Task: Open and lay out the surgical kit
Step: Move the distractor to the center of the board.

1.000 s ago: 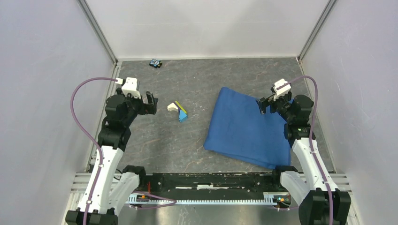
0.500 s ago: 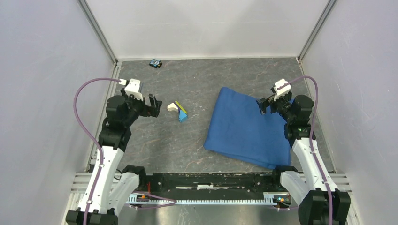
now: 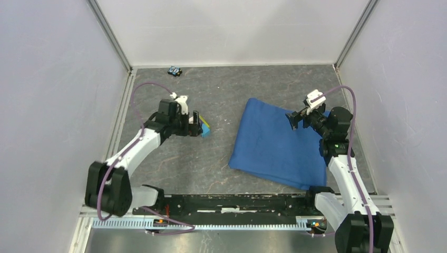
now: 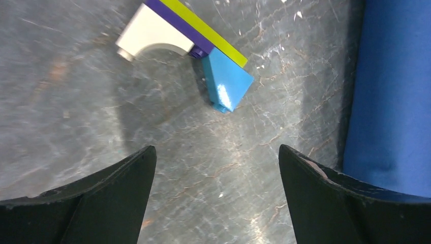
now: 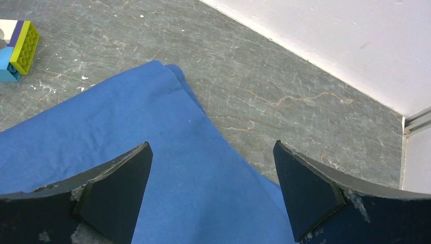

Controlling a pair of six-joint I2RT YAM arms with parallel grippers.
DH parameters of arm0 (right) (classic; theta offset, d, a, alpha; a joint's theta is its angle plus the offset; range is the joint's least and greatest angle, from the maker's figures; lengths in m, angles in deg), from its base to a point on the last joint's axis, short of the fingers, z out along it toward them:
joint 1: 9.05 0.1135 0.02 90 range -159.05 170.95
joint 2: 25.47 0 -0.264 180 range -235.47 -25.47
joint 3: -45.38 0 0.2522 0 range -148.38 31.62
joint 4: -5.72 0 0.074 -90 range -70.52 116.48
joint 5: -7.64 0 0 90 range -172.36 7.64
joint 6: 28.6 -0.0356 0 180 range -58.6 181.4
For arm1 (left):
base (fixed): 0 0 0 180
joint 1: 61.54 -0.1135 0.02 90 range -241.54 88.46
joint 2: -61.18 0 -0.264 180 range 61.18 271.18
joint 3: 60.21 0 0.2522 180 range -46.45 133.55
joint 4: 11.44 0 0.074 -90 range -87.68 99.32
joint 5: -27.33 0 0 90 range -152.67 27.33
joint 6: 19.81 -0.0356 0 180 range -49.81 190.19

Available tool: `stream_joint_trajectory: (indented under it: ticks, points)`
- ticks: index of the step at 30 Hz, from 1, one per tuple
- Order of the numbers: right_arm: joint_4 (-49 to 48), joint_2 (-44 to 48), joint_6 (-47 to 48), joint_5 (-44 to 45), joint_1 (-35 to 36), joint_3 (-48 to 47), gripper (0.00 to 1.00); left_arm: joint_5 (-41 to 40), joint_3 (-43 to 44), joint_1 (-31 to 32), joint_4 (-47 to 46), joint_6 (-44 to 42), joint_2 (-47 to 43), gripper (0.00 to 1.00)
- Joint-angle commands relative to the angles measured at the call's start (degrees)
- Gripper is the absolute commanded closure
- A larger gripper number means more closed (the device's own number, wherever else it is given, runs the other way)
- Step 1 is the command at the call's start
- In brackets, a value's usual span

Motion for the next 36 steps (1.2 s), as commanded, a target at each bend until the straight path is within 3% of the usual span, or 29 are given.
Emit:
stream_joint_trajectory:
  ticks: [1,13,18,25,31,36]
  points:
    - [-2.0,0.0,1.0,-1.8,-0.3,0.1,0.02,-1.9,5.2,2.4,-1.8,8.1,8.3,0.06]
    - [-1.2,-1.2,2.1,-2.9,-0.4,0.0,0.02,1.0,13.9,4.7,-5.8,15.1,28.3,0.18]
    - [-0.8,-1.6,2.6,-2.9,-0.5,-0.3,0.02,1.1,17.8,4.6,-7.9,16.8,33.4,0.34]
    - [0.0,-2.1,3.2,-3.0,-0.5,-0.6,0.02,0.6,23.8,3.4,-7.0,17.7,40.6,0.43]
    - [0.3,-3.1,3.4,-3.1,-0.5,-0.8,0.02,4.1,37.5,2.2,0.1,15.4,50.4,0.53]
    - [0.6,-3.2,3.8,-2.5,-0.6,-1.0,0.02,7.0,53.3,-0.6,5.6,18.5,60.7,0.55]
